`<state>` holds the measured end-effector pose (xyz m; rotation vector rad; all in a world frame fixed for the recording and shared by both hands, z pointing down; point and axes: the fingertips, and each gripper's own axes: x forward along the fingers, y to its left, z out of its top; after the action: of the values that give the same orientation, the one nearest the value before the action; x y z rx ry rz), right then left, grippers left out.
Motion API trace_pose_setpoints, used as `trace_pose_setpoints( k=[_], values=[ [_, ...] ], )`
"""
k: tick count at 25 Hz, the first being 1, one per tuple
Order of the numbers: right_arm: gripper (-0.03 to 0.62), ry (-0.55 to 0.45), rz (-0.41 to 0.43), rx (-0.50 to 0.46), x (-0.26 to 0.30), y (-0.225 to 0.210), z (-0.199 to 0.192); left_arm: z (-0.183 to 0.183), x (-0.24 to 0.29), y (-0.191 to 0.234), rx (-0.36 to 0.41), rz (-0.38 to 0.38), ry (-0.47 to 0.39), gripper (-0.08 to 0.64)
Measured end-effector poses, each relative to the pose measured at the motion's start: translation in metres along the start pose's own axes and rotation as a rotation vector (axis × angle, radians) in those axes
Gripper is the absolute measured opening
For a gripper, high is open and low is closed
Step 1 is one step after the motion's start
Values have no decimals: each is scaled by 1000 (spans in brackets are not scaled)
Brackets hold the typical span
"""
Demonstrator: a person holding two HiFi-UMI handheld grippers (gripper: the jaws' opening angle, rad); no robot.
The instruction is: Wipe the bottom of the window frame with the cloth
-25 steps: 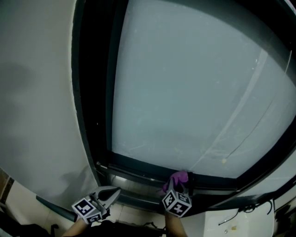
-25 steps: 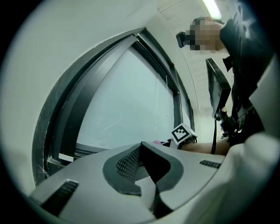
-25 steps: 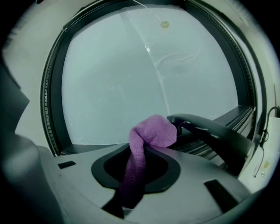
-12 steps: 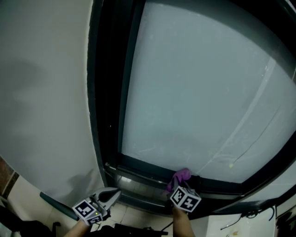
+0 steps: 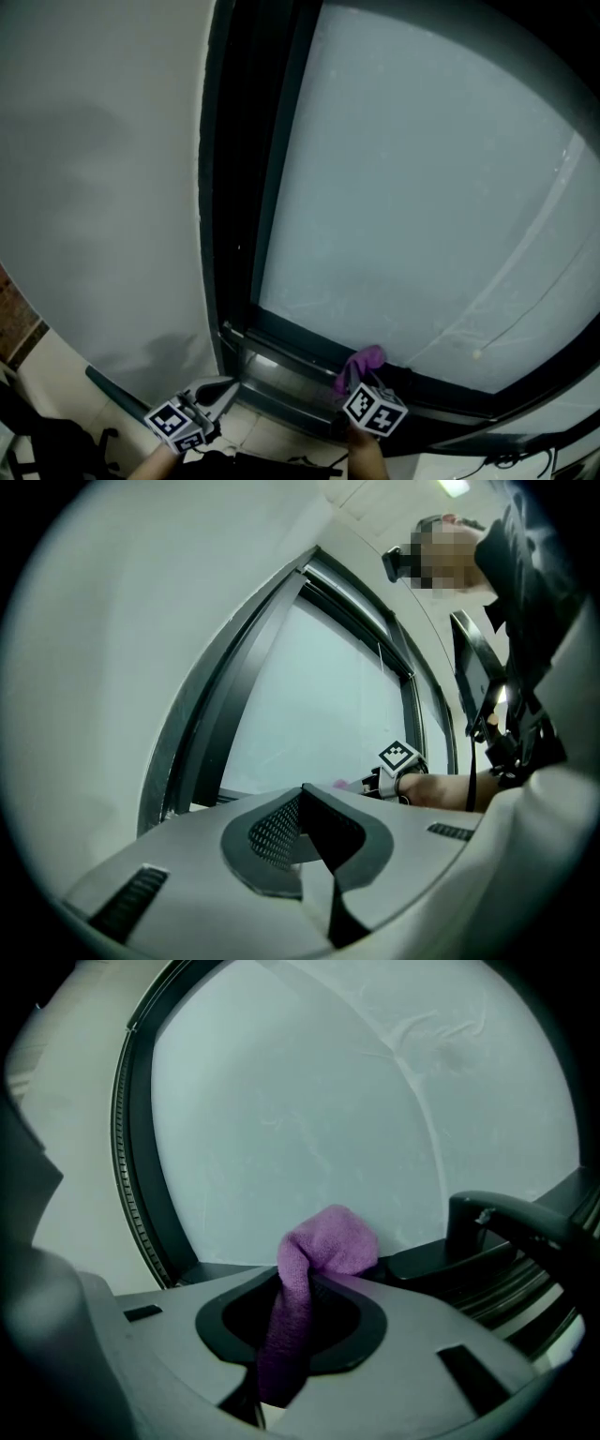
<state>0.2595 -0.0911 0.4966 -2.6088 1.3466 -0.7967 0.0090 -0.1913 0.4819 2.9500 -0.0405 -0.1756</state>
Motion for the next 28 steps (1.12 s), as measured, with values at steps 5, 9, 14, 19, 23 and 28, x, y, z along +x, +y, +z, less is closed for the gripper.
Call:
trace_pose_setpoints(
  k=[5,9,14,19,23,28],
  values=[
    [84,25,48,-12,4,7,3,-4,-2,0,11,33,4,-5],
    [84,48,64,-36,7,11,2,-3,-2,-3,-8,39,7,-5],
    [84,65,100,-56,14,28,0,-1,-8,1,22,63,-3,-5],
    [84,76,135,-68,24,47,-2,6,-17,3,21,81,1,-5],
    [84,92,159,-93,31,63,-3,10,-27,10,35,114,-17,-5],
    [84,106,189,-114,38,79,-5,12,-40,19,41,158,-42,-5]
  ],
)
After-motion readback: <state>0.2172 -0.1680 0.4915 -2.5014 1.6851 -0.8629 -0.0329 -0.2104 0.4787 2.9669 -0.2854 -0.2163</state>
